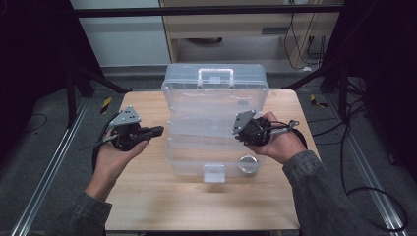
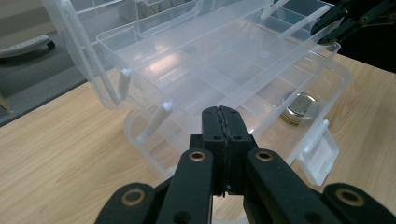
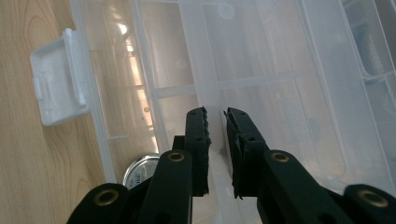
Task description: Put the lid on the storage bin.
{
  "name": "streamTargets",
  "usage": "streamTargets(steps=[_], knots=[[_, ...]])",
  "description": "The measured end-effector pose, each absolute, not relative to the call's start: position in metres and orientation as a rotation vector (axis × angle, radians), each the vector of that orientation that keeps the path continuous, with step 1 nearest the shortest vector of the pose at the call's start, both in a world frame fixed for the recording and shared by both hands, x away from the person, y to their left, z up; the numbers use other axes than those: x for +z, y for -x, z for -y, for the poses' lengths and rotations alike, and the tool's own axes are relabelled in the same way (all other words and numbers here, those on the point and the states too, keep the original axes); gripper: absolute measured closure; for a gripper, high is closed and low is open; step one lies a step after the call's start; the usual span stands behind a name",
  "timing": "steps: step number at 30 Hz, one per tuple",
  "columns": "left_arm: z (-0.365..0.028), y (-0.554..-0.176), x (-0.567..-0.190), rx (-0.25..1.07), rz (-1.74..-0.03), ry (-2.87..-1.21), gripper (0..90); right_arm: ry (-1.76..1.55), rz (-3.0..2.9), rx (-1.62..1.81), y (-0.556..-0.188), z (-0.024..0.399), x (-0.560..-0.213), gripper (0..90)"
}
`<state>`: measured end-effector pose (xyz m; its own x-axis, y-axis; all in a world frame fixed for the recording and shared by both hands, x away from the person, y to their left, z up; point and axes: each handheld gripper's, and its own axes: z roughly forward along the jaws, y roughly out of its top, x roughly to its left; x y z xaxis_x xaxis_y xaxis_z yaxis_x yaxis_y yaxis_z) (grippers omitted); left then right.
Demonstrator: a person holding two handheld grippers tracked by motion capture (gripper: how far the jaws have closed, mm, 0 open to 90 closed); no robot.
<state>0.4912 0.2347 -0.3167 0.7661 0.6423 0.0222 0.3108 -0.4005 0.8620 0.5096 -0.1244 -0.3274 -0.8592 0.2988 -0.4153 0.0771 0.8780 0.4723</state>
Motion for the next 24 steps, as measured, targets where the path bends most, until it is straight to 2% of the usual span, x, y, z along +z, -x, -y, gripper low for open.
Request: streamTargets(steps=[24], knots=[[-0.231, -0.506, -0.308, 0.479, -0.743, -1.973, 89.7, -0.265, -2.565, 0.617, -0.506, 0.125, -0.33, 78.5]])
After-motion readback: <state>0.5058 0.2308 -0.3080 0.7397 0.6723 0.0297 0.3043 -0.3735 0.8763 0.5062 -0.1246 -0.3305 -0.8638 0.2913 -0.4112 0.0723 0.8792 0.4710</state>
